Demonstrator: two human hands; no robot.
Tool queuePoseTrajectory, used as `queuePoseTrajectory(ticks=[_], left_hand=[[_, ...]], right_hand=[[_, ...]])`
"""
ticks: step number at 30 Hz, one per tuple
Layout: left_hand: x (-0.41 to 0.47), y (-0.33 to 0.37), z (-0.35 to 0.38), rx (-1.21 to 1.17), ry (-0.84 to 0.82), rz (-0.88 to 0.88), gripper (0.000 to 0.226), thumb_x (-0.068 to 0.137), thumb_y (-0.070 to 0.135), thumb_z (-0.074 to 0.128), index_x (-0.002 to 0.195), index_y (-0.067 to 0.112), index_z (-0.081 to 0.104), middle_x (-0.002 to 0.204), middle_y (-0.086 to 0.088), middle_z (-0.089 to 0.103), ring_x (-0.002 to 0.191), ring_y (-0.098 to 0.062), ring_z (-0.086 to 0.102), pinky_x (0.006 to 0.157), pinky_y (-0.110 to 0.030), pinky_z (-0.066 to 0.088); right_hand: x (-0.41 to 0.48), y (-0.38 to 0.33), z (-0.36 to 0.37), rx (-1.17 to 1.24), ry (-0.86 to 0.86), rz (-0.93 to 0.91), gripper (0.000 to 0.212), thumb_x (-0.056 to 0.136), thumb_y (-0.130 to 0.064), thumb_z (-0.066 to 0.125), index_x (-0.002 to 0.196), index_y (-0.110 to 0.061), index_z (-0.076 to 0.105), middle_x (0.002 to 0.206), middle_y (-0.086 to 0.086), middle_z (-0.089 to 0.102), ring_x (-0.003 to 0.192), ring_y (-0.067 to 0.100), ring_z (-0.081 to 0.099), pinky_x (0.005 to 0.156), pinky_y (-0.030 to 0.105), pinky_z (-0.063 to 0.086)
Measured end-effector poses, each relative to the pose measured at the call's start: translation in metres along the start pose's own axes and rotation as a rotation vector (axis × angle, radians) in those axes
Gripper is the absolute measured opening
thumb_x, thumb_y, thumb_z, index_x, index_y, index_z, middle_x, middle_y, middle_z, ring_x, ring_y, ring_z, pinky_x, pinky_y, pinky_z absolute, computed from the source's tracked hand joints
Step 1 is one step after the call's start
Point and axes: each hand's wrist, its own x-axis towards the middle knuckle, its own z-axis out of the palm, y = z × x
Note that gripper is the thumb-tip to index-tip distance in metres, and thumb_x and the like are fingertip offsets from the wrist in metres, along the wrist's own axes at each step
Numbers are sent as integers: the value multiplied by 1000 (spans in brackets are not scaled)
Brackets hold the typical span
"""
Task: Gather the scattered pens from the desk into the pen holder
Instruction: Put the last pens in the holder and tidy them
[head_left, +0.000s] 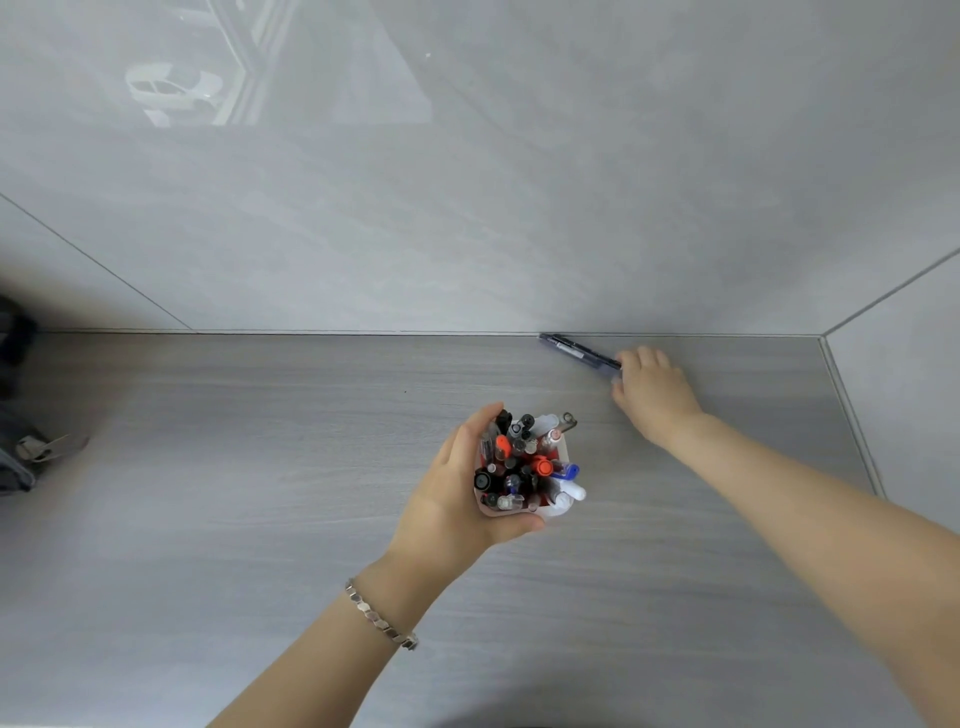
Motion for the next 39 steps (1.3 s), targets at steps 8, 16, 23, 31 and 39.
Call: queuePoseTrajectory(ticks=[8, 16, 23, 31, 39], left_hand=[[-2, 2, -1, -16, 3, 13, 96, 54, 29, 86, 124, 47, 23, 113, 31, 38, 110, 4, 41, 78, 0, 32], [-2, 0, 0, -20, 5, 18, 101, 55, 23, 86, 135, 31, 26, 121, 22, 39, 114, 1, 39, 79, 2, 31], [-3, 1, 0, -19, 19, 31, 99, 56, 22, 86, 135, 29, 26, 123, 20, 40, 114, -1, 41, 80, -2, 31], [-3, 0, 1, -33, 31, 45, 96, 55, 21, 86, 132, 32, 29, 127, 9, 49, 114, -6, 47, 90, -20, 42], [0, -10, 7, -155, 44, -45, 105, 54, 14, 87, 135, 17, 19, 123, 8, 48, 111, -6, 49, 86, -12, 37]], right_hand=[[-73, -5, -34, 462, -143, 25, 31, 96, -24, 39, 124, -12, 40, 90, 17, 62, 83, 34, 58, 68, 34, 40], [-164, 5, -149, 481, -59, -152, 12, 82, -28, 60, 81, -40, 62, 87, -11, 59, 75, 8, 55, 63, 15, 38], [-161, -36, -169, 220, -34, -209, 5, 86, -32, 57, 83, -35, 56, 62, -15, 50, 60, 0, 50, 52, 20, 32], [-134, -77, -170, -89, 5, -293, 8, 91, -30, 50, 95, -27, 56, 81, -4, 50, 76, 22, 46, 59, 30, 32], [-111, -88, -130, 115, -24, -368, 16, 87, -27, 57, 93, -13, 57, 98, 6, 54, 77, 23, 47, 65, 33, 36]])
